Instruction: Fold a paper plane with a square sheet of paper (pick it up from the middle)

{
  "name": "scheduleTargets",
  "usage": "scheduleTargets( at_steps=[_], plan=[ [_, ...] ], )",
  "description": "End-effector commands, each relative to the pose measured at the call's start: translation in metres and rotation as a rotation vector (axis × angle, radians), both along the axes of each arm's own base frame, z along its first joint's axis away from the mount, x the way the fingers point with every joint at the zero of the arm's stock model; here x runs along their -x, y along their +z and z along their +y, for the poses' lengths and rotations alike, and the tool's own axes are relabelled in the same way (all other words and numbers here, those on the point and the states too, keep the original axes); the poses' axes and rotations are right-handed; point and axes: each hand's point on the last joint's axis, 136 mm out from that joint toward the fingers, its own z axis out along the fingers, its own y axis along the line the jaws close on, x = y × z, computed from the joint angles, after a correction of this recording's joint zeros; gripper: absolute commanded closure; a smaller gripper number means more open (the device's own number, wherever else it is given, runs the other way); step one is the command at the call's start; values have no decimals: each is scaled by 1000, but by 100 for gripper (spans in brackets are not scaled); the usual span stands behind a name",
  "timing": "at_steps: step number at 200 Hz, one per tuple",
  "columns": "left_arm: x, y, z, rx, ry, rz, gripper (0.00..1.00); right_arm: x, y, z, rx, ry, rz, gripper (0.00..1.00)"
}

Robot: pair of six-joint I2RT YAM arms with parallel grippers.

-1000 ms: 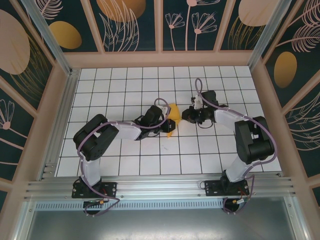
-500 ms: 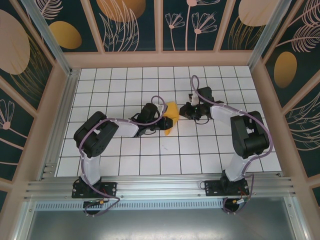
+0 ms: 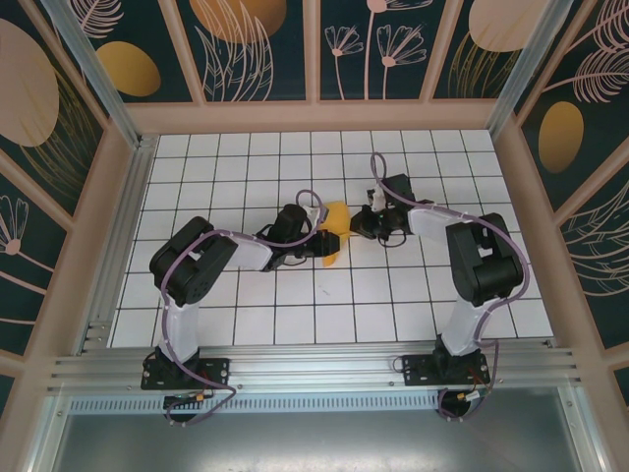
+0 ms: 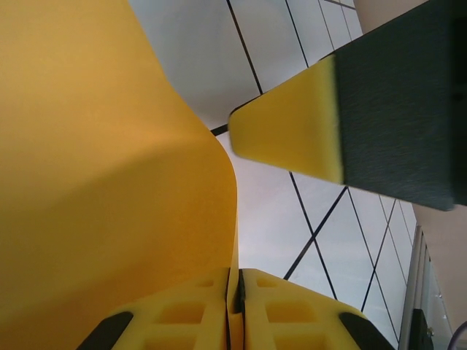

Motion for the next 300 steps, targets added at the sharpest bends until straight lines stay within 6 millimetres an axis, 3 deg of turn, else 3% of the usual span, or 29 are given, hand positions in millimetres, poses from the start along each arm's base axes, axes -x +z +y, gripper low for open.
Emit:
scheduleTargets(
  at_steps=[1,52,81,111,150,175,192,196,215,248,300],
  plan=[
    [-1,-2,1,23,-6,7,85,-13,7,7,-2,-3,-33,89],
    [0,-2,2,20,-5,15,85,-37,12,19,-10,9,-56,89],
    [0,-2,3,17,-6,15,85,-37,-6,27,18,55,-16,89],
    [0,0,2,18,-11,12,85,-38,-25,21,80,61,14,89],
    [1,2,1,11,-30,5,83,-39,-39,16,159,100,20,90],
    [-6,-3,11,-54,-31,-13,82,-39,-41,15,179,126,9,90],
    [-5,-10,17,-76,-52,-2,81,-38,-39,18,167,150,4,90],
    [-12,-1,13,-72,-52,-23,81,-38,-38,19,163,157,3,89],
    [-16,-4,14,-108,-63,-40,80,-39,-34,21,156,173,-12,88],
    [-20,-7,10,-128,-88,-42,81,-46,-11,25,135,175,-64,85],
    [-25,-14,13,-152,-83,-44,82,-48,16,2,200,81,-131,83]
  ],
)
